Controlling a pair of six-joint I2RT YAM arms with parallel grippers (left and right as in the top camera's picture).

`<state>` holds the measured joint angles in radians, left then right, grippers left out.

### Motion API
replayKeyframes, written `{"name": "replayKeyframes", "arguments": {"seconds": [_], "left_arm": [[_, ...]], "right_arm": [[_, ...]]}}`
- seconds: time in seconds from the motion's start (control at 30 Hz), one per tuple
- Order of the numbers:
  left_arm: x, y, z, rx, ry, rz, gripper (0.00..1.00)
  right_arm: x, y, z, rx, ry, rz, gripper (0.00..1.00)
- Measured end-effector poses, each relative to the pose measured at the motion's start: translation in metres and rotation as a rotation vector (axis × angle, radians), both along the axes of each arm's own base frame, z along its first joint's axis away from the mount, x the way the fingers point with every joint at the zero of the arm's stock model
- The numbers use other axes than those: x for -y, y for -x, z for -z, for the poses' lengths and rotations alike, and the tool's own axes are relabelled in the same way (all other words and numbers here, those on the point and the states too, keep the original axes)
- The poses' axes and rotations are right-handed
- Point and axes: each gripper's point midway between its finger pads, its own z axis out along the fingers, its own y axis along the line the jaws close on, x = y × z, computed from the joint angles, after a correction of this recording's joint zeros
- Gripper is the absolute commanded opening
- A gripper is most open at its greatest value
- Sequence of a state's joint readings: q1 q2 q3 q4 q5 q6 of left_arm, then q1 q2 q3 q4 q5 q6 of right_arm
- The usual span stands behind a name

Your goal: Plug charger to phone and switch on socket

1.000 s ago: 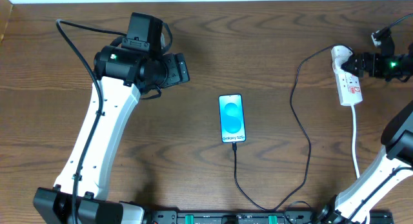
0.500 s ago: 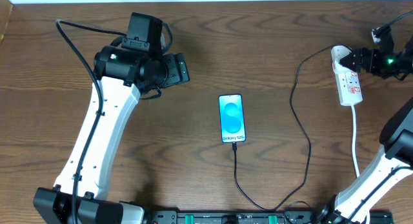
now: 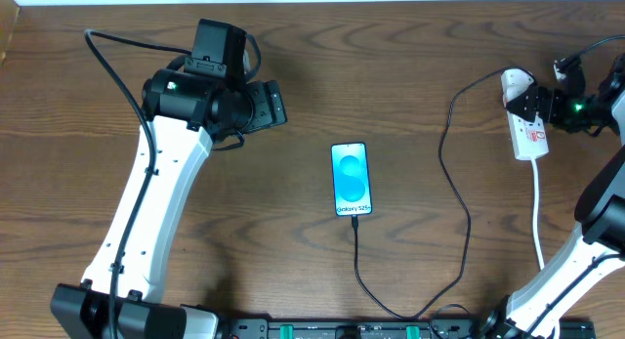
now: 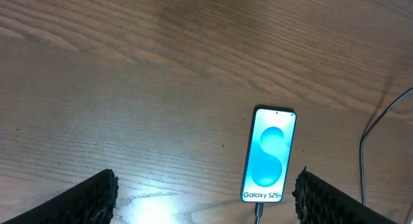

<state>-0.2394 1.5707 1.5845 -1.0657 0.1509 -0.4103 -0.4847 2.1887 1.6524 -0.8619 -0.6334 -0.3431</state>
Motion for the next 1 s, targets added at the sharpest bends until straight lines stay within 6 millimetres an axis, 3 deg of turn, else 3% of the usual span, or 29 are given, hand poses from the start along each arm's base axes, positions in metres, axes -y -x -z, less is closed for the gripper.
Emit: {"name": "replayKeyframes", "arguments": {"seconds": [1.0], "left_arm": [[0.000, 0.000, 0.000, 0.000, 0.000, 0.000, 0.87]], "right_arm": [[0.001, -0.015, -0.001, 0.068, -0.001, 0.012, 0.99]]}}
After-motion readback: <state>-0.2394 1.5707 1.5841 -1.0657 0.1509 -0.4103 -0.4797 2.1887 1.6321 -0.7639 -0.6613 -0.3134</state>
